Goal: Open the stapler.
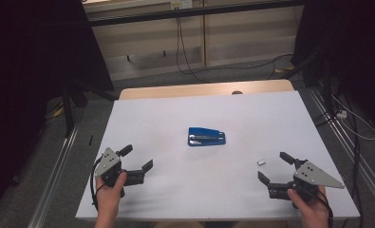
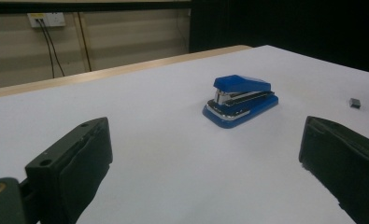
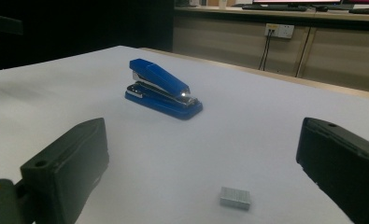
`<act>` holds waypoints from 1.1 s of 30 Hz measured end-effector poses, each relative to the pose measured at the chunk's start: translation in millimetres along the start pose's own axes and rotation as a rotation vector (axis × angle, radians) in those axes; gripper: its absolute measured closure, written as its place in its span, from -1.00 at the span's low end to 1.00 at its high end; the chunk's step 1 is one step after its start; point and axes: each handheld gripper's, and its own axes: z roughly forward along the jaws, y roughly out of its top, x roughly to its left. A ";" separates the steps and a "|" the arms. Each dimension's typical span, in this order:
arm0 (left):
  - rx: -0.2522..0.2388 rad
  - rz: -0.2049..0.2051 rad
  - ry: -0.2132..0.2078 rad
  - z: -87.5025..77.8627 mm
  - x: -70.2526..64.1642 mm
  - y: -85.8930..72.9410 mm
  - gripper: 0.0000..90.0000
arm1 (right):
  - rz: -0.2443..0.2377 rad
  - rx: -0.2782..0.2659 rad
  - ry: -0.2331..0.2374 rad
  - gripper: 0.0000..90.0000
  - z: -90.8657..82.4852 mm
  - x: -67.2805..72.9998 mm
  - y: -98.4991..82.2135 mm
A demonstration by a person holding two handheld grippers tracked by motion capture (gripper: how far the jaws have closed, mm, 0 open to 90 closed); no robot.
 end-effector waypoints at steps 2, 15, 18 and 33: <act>0.007 -0.002 -0.010 3.0 -2.1 -0.5 -0.94 | 0.020 -0.008 -0.002 -0.96 -1.5 -2.2 -0.5; 0.030 -0.009 -0.047 21.3 -4.6 0.9 -0.94 | -0.003 0.064 -0.020 -0.96 9.0 -1.8 -0.9; 0.032 -0.016 -0.050 25.8 -4.8 1.7 -0.94 | -0.014 0.073 -0.025 -0.96 15.6 -0.5 1.9; 0.050 -0.013 -0.051 47.0 -2.9 14.6 -0.93 | -0.024 0.083 0.046 -0.95 63.6 6.1 26.0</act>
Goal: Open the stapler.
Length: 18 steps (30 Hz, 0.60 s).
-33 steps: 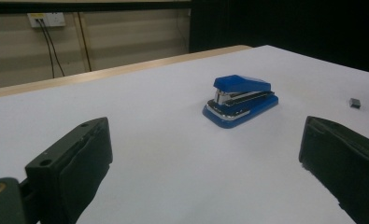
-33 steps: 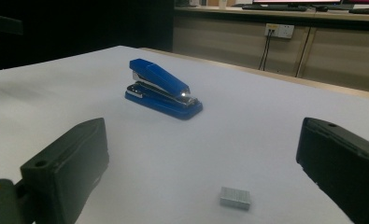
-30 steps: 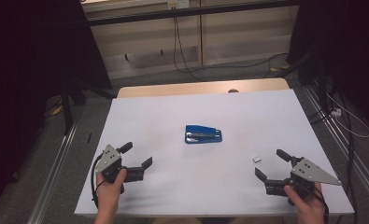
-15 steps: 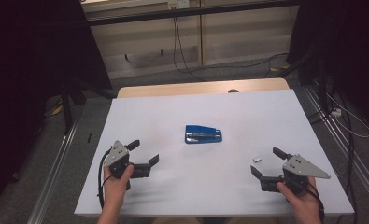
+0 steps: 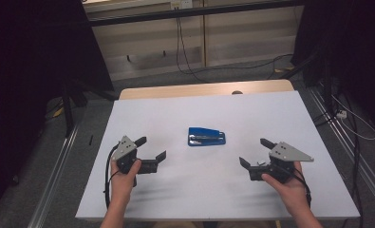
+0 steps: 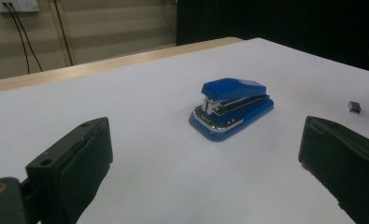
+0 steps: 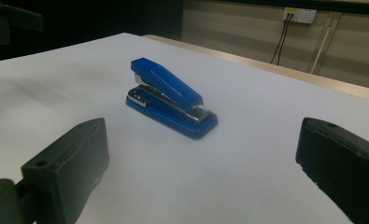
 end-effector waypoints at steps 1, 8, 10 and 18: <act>0.000 0.004 0.000 1.8 0.2 1.7 -0.93 | -0.003 0.006 0.013 -0.95 6.1 2.0 2.9; 0.004 0.009 -0.019 7.7 -2.1 10.9 -0.93 | -0.020 0.017 0.033 -0.96 23.9 9.2 10.9; 0.012 0.013 -0.029 9.5 -3.1 13.1 -0.93 | -0.028 0.020 0.036 -0.96 29.1 12.0 13.5; 0.012 0.011 -0.064 19.5 -3.4 17.0 -0.93 | -0.042 0.033 0.043 -0.96 46.2 18.9 23.5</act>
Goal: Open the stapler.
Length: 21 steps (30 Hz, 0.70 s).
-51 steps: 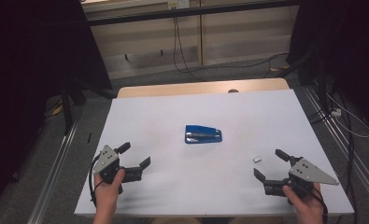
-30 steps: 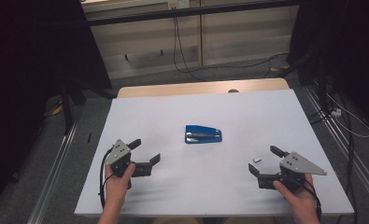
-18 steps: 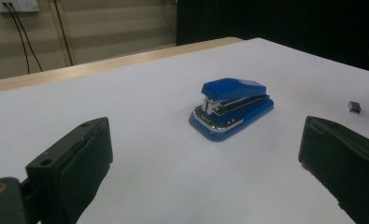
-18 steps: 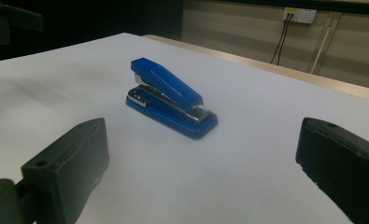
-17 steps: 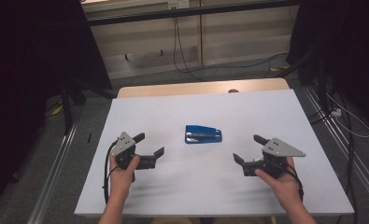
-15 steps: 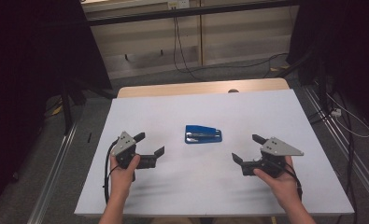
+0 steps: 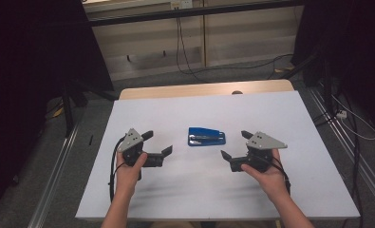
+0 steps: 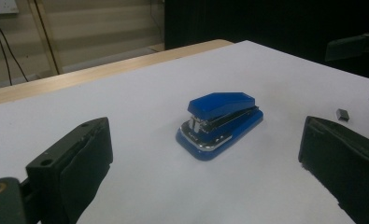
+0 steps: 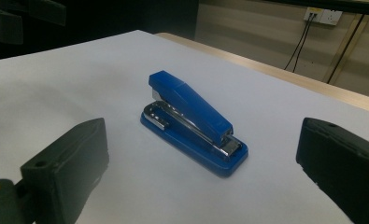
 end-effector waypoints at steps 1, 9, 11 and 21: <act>0.005 0.007 -0.007 2.0 0.2 0.9 -0.93 | -0.005 0.001 -0.001 -0.96 1.8 0.5 1.8; 0.011 -0.017 -0.039 22.7 0.1 7.6 -0.93 | -0.007 -0.002 0.006 -0.96 18.3 4.8 15.0; 0.017 -0.012 -0.041 27.3 0.3 8.3 -0.93 | 0.001 -0.003 0.005 -0.96 23.9 5.3 16.9; 0.006 -0.078 -0.035 35.8 12.3 11.1 -0.92 | -0.018 0.013 0.004 -0.95 51.1 6.1 28.7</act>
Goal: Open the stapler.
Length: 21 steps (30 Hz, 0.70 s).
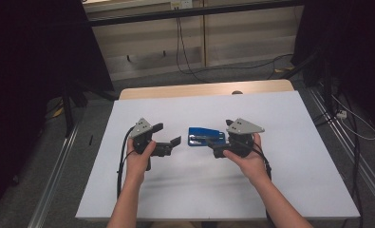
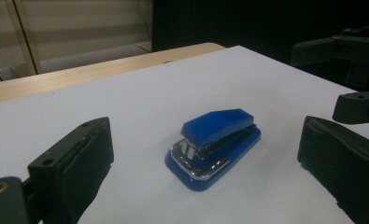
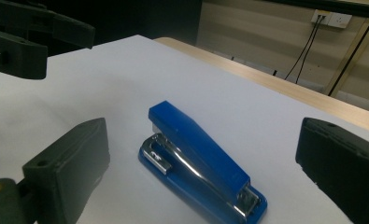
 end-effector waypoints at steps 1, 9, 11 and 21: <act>0.001 -0.007 0.012 0.2 1.0 -0.3 -0.92 | 0.000 -0.001 -0.001 -0.95 2.5 0.4 1.4; 0.042 0.008 0.019 6.7 3.2 -4.7 -0.92 | -0.033 0.046 0.009 -0.91 29.5 6.0 3.9; 0.062 0.015 0.023 5.3 5.5 -5.5 -0.92 | -0.047 0.062 0.012 -0.87 37.5 5.8 3.0; 0.095 0.037 0.035 4.1 10.3 -7.8 -0.92 | -0.061 0.116 0.099 -0.76 73.4 -5.5 6.3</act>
